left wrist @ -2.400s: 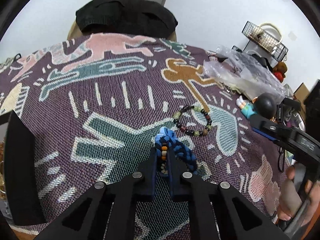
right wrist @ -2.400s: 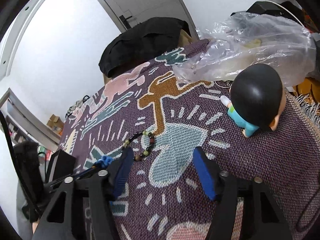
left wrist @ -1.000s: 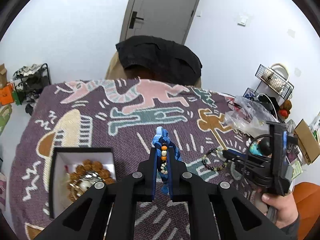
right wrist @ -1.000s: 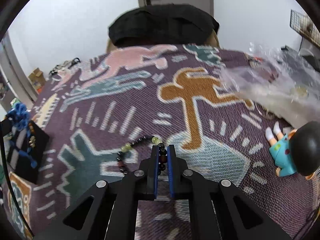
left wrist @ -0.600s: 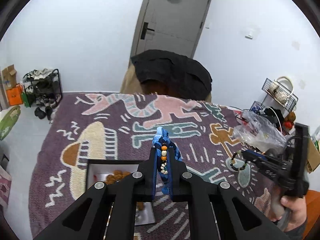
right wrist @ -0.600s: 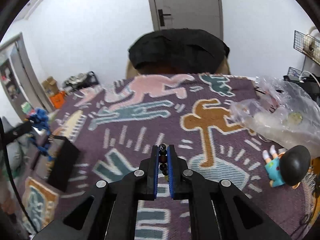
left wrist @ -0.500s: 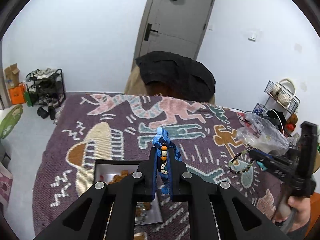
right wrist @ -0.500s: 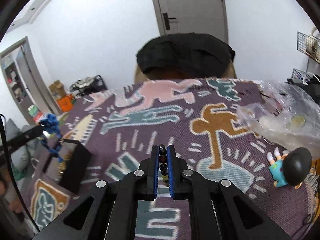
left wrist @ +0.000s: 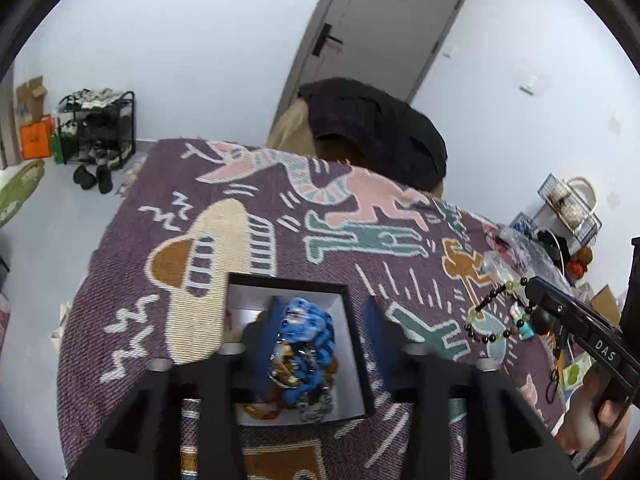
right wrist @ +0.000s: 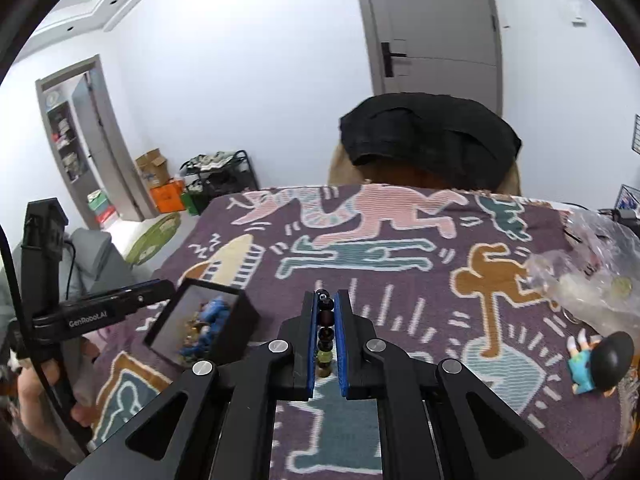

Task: Organize jewelry
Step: 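Drop the blue bracelet into the box with the left tool while the right lifts the dark bracelet, then lower the dark bead bracelet into the black box and open the right tool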

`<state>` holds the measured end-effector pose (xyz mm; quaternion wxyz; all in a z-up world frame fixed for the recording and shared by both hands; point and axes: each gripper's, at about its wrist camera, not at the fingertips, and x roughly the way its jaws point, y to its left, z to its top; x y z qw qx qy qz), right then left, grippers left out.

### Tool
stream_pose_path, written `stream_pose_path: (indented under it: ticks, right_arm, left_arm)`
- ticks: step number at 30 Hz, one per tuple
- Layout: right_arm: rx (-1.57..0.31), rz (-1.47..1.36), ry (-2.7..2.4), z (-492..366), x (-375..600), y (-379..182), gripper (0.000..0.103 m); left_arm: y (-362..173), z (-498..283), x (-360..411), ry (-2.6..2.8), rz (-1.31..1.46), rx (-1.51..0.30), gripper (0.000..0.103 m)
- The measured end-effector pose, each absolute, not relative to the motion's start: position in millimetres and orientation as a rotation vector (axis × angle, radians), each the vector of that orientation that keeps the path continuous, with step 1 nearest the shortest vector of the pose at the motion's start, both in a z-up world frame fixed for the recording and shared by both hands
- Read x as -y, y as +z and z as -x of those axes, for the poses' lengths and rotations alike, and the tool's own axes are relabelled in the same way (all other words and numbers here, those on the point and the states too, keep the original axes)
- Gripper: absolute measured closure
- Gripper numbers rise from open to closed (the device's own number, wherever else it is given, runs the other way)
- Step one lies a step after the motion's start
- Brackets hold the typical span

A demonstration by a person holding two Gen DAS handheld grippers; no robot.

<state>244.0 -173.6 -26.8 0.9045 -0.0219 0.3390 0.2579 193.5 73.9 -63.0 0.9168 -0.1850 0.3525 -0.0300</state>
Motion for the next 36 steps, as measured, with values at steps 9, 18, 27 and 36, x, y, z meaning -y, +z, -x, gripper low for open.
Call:
stream_pose_path:
  ticks: [9,18,27,36]
  right_arm:
    - [-0.694,0.088,0.623,-227,126,-22,0.094]
    - [-0.683,0.131,0.688,-215,75,-15,0.094]
    - [-0.726,0.154,0.744,-216,31,-28,0.094]
    - [-0.773,0.208,0.690,-212,25,-45,0.045]
  left_arm:
    - [-61,-160,-110,-0.014,0.435,-0.660,0.036]
    - [-60,-133,-129,0.008,0.437,-0.623,0.035]
    - [-64,-119,-151,0.051,0.460,-0.595,0.025]
    - [-70,-112,-160,0.075,0.483,-0.593,0.017]
